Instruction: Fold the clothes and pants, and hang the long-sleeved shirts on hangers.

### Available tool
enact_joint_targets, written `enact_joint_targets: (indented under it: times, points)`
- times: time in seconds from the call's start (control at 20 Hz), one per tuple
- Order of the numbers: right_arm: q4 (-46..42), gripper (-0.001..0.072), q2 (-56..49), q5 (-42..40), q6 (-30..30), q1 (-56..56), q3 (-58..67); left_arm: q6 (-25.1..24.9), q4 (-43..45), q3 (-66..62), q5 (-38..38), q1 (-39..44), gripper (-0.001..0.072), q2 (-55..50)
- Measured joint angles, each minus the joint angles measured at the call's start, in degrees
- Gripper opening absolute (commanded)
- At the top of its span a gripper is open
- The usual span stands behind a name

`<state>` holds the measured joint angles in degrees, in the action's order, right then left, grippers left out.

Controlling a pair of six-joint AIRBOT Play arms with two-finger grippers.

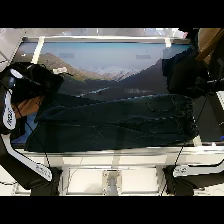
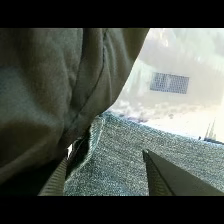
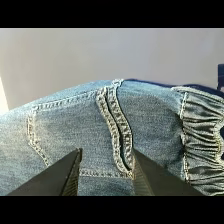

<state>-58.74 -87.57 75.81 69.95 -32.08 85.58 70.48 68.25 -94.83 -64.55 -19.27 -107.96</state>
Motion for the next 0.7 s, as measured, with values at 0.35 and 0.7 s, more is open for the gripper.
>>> enact_joint_targets:
  times: [0.35,0.7]
  points:
    - [0.02,0.0352,0.0,-0.74,-0.09,0.0,0.0,-0.5,0.09,0.0,0.98,1.14,0.0017,-1.18]
    - [-5.31,0.0353,-0.09,-0.81,0.07,0.0,-0.02,-1.05,0.13,-1.62,1.99,1.99,0.0015,0.42]
